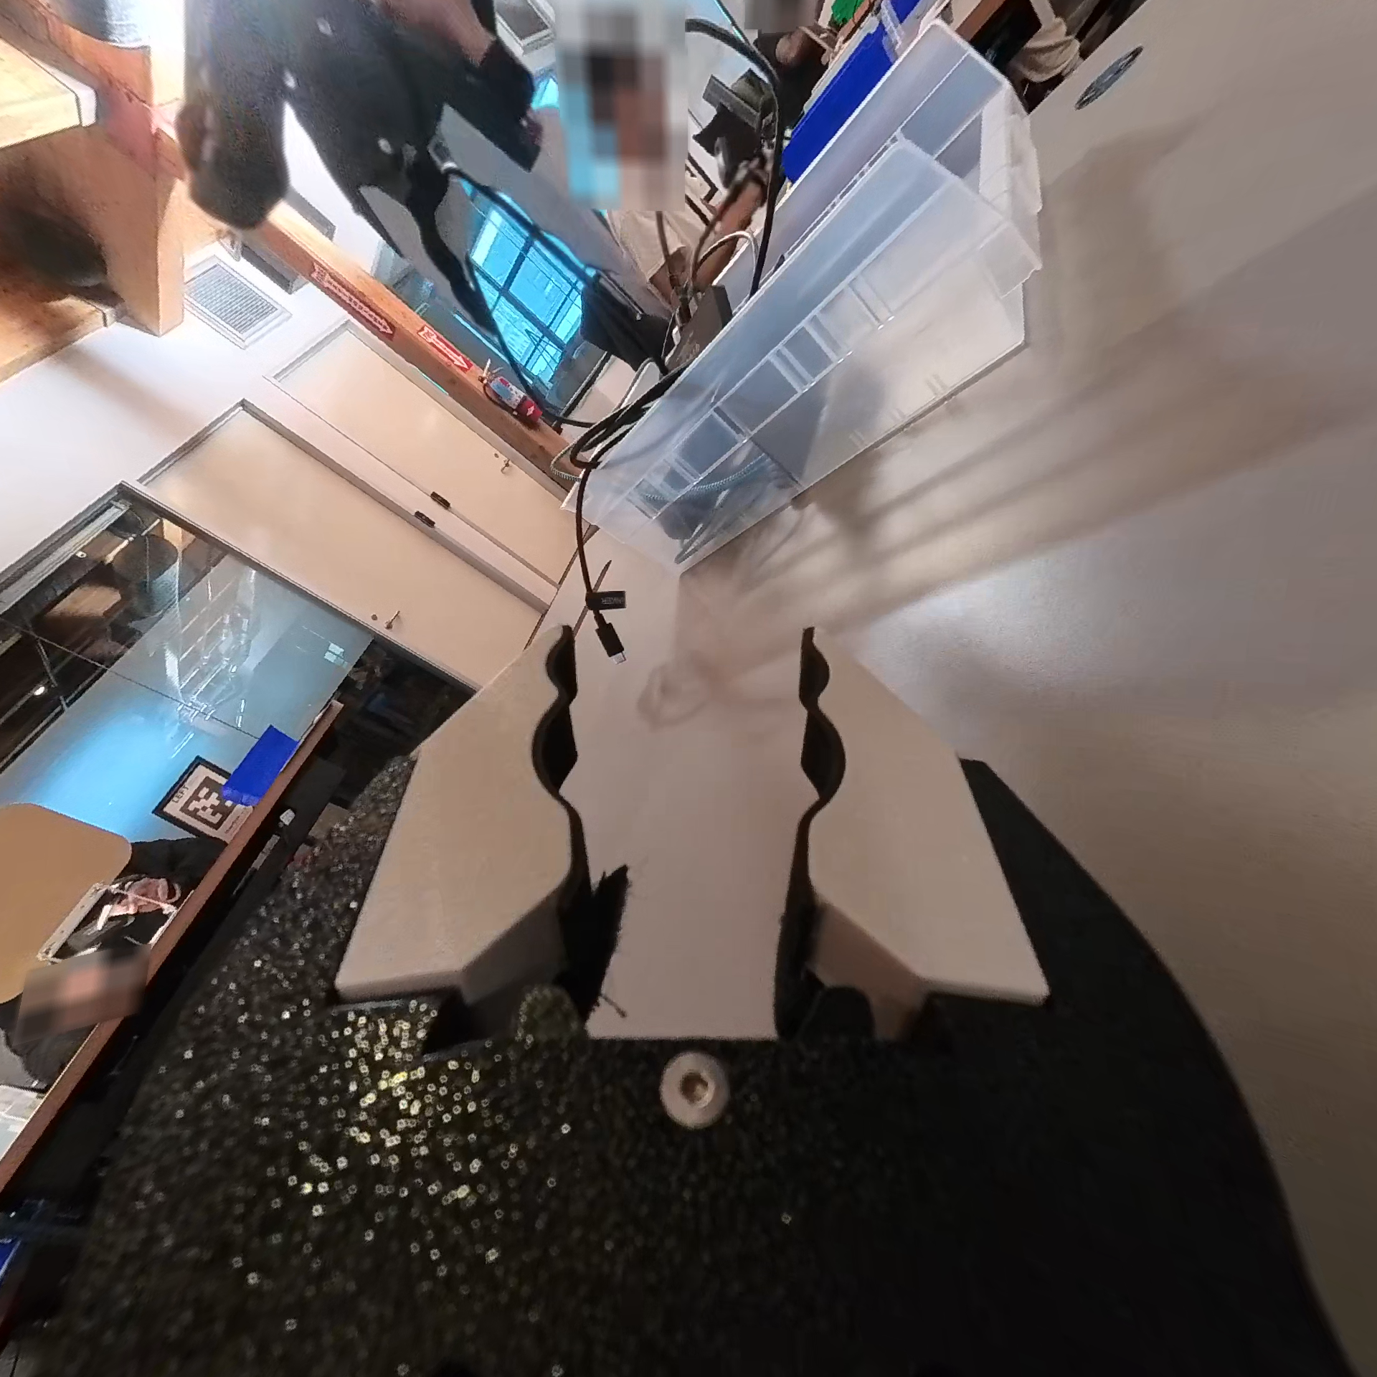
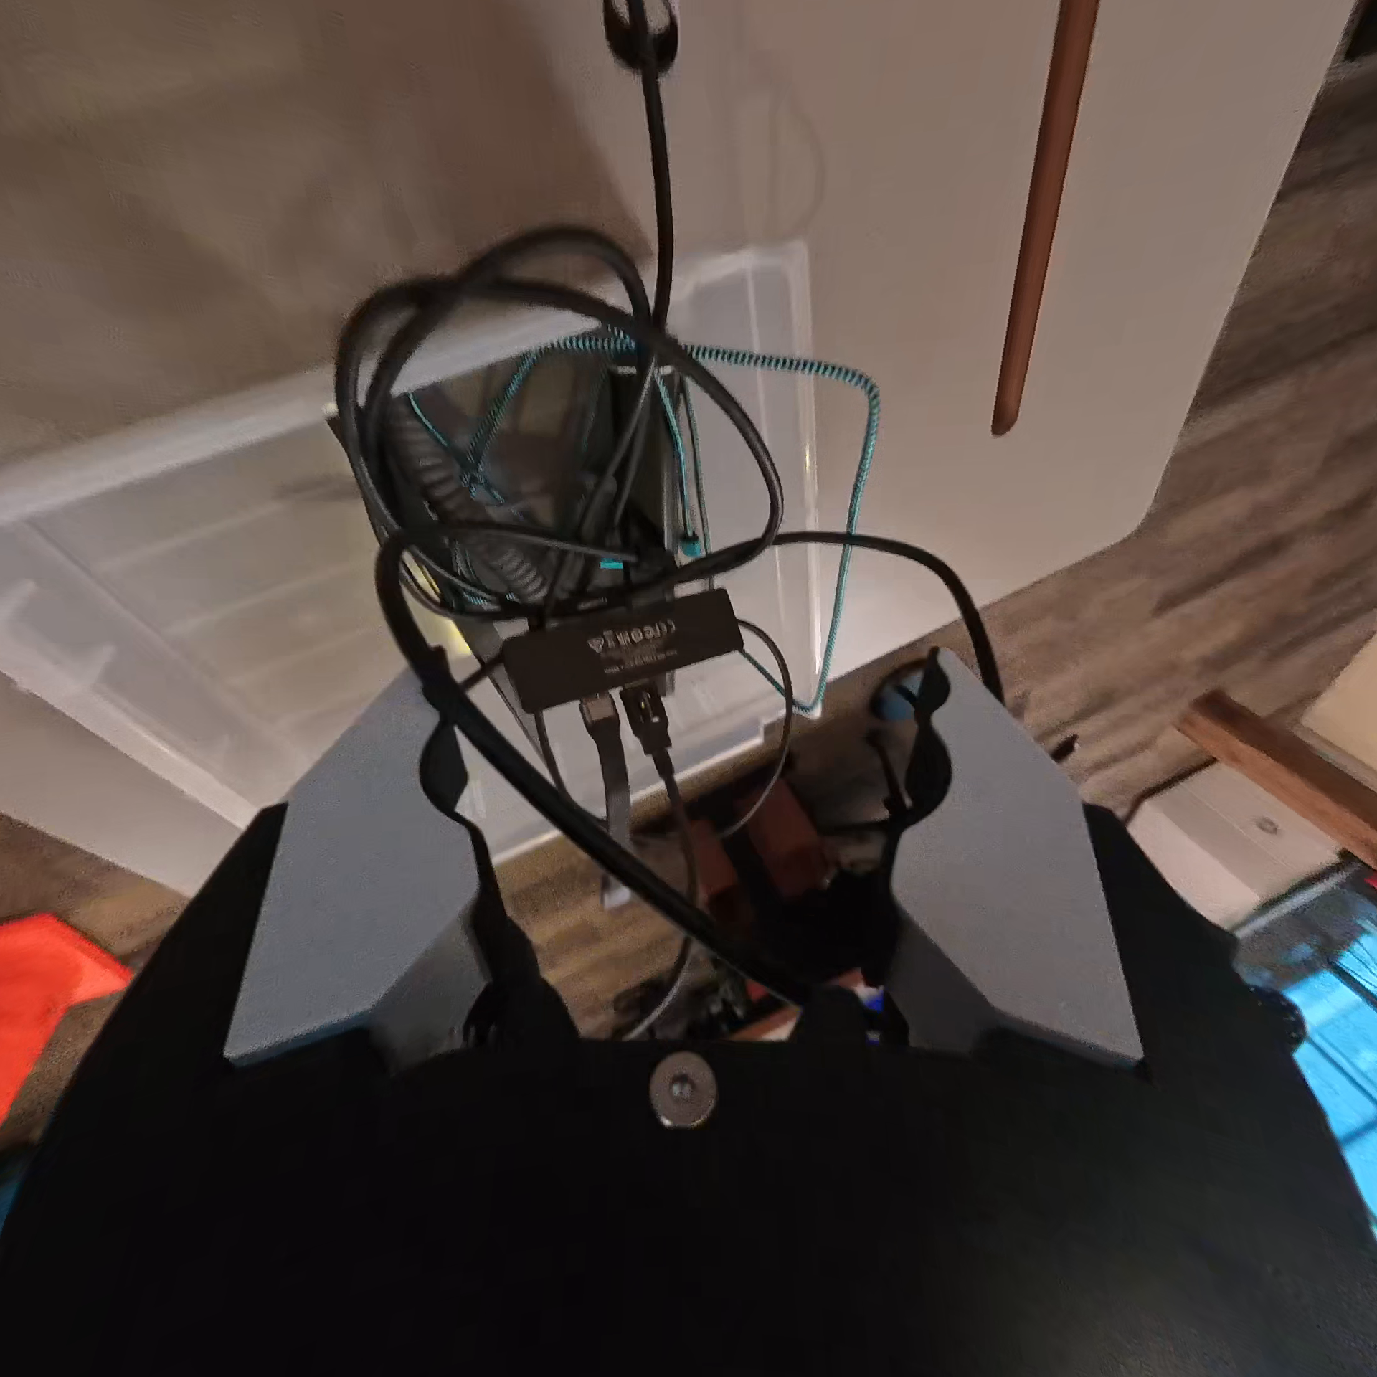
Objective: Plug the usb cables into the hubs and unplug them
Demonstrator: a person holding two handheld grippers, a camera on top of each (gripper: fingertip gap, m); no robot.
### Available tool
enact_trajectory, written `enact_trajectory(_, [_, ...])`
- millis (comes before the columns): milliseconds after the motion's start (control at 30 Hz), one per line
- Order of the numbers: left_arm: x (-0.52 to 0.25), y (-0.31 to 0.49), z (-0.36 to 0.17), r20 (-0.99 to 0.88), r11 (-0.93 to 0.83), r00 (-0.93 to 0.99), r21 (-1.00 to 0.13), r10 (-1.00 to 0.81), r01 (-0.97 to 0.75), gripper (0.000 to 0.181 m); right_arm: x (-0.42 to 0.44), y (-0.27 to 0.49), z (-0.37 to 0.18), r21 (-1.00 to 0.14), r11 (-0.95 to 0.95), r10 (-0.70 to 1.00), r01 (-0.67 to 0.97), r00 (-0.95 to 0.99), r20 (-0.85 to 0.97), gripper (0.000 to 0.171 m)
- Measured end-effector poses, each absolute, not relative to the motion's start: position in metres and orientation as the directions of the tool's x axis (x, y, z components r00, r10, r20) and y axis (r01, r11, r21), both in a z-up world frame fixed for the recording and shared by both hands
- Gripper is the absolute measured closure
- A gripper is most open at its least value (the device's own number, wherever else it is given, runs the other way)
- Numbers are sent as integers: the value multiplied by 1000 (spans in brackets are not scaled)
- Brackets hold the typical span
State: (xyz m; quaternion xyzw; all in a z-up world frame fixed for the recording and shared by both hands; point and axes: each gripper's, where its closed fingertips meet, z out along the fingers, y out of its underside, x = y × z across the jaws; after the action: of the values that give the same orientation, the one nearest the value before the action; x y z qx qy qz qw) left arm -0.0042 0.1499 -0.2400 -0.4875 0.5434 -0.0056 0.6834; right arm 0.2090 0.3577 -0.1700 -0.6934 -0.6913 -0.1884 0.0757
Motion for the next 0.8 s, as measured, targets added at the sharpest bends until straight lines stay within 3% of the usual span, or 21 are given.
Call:
enact_trajectory(167, [-5,150,-240,-737,524,409,-673,-538,-522,123,191,358,-168,7,6,914,1000,-8,406,52])
enact_trajectory(333, [-5,149,-241,-737,524,406,-672,-541,-523,123,161,349,-146,-338,-76,940,938,181,289,59])
enact_trajectory(400, [-5,149,-241,-736,524,406,-673,-541,-523,123,149,338,-134,-473,-218,954,854,289,82,59])
enact_trajectory(500, [-5,150,-242,-736,521,403,-673,-544,-525,123,142,340,-115,-572,-417,899,707,412,-145,57])
enact_trajectory(667, [-6,150,-242,-733,519,404,-676,-548,-523,123,134,362,-67,-773,-306,890,556,455,-25,66])
enact_trajectory(800, [-6,150,-244,-734,518,399,-674,-550,-526,123,138,381,2,-943,-205,820,261,572,-21,71])
